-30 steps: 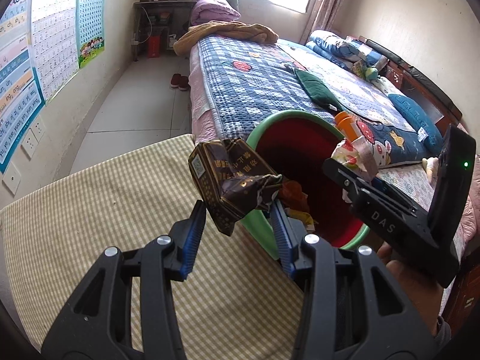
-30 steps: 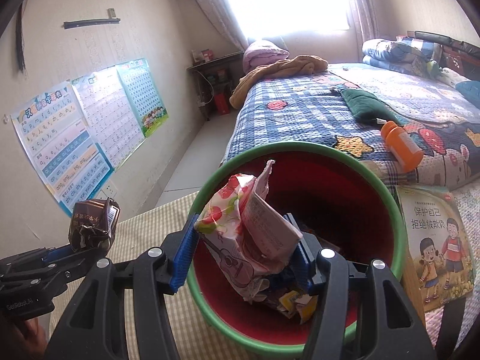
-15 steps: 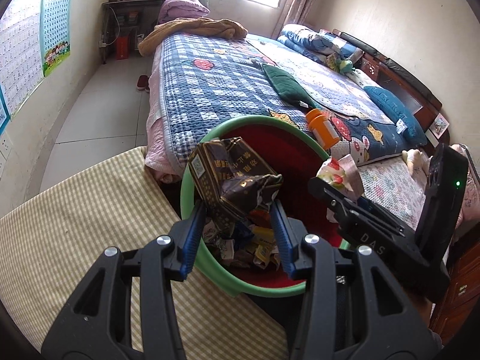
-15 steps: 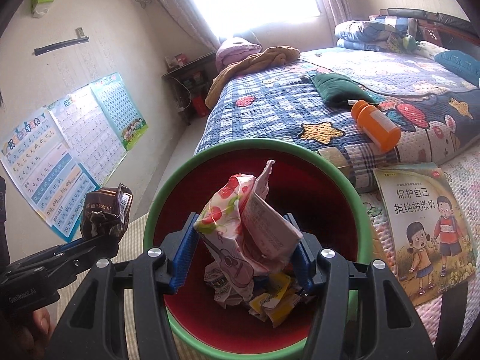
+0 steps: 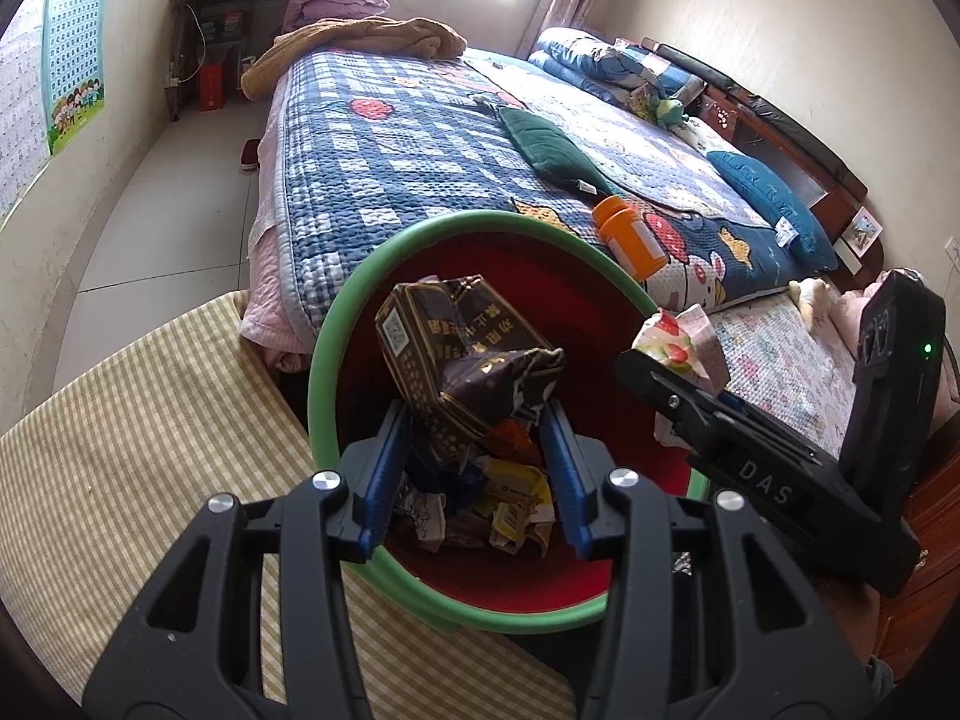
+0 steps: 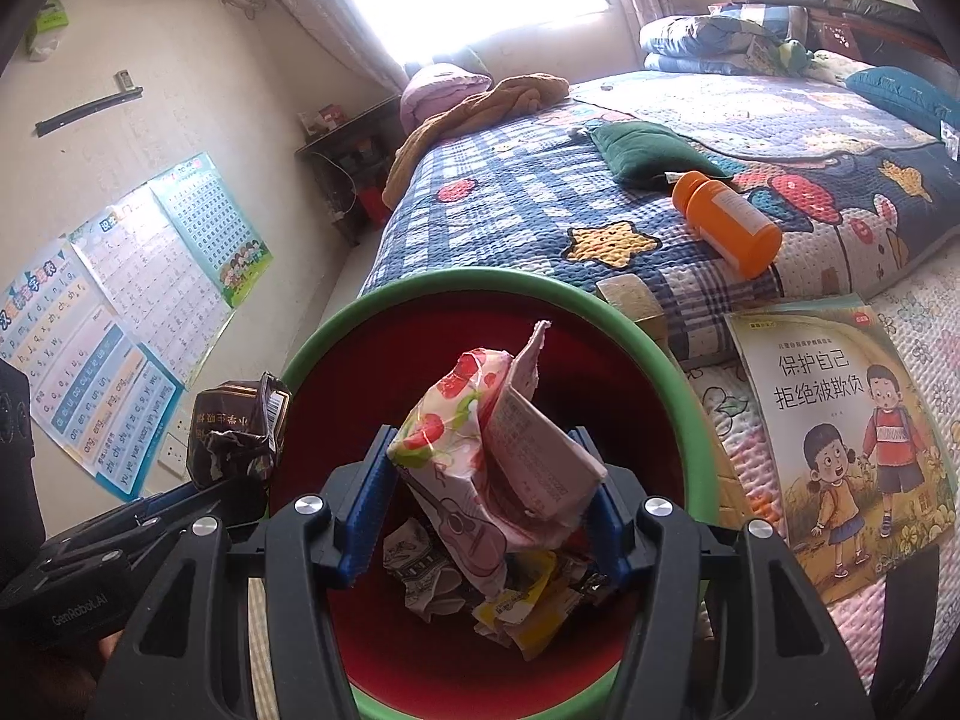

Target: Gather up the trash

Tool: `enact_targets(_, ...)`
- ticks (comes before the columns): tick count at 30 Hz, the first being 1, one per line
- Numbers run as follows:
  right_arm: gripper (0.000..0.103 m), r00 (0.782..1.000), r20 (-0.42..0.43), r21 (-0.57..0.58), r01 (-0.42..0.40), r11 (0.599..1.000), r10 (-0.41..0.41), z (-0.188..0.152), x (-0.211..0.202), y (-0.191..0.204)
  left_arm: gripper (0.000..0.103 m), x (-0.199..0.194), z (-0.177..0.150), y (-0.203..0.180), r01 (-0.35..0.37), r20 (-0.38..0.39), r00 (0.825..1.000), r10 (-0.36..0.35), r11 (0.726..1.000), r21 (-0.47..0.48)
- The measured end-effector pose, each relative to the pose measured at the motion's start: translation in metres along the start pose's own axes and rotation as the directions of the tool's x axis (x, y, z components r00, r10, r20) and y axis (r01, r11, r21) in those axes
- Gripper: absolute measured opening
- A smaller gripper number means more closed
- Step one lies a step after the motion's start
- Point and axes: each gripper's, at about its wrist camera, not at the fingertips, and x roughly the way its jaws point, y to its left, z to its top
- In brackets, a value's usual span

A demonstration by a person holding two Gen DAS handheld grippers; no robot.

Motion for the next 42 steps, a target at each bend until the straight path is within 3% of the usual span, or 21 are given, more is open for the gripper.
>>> enact_targets(2,0.06,1.0,-0.008,0.003,0.001,1.0,-0.001,0.0,0.003,0.0,0.045,0.003,-0.002,0.003,0.005,-0.009,1.0,-0.005,1.0,-0.009)
enact_targets(5,0.062,1.0,-0.014,-0.013,0.006,1.0,-0.007,0.0,0.005,0.003,0.058,0.002,-0.006,0.006,0.004,-0.007,1.0,-0.004,1.0,-0.015)
enact_targets(13,0.09,0.999,-0.01,-0.048,0.035,0.998,-0.036,-0.001,0.006,0.012,0.093,-0.023,-0.022,0.026,-0.046,0.037,0.998,0.048,0.997,-0.055)
enact_targets(15,0.096,0.999,-0.009,-0.079,0.042,0.996,-0.042,-0.002,0.007,0.018,0.094,-0.032,-0.026,0.033,-0.067,0.044,0.997,0.071,0.995,-0.071)
enact_targets(18,0.096,0.998,-0.003,-0.145,0.059,0.988,-0.061,-0.005,0.005,0.033,0.096,-0.05,-0.034,0.043,-0.095,0.058,0.993,0.101,0.991,-0.098)
enact_targets(26,0.096,1.0,-0.004,-0.233,-0.012,0.972,0.011,-0.023,-0.011,0.077,0.097,-0.114,-0.07,0.065,-0.193,0.115,0.97,0.216,0.965,-0.179)
enact_targets(35,0.096,0.997,-0.019,-0.372,-0.082,0.925,0.081,-0.063,-0.04,0.137,0.097,-0.184,-0.142,0.094,-0.315,0.114,0.924,0.364,0.897,-0.311)
enact_targets(42,0.096,0.995,-0.051,-0.46,-0.1,0.882,0.086,-0.103,-0.061,0.156,0.097,-0.217,-0.188,0.105,-0.37,0.103,0.896,0.432,0.854,-0.367)
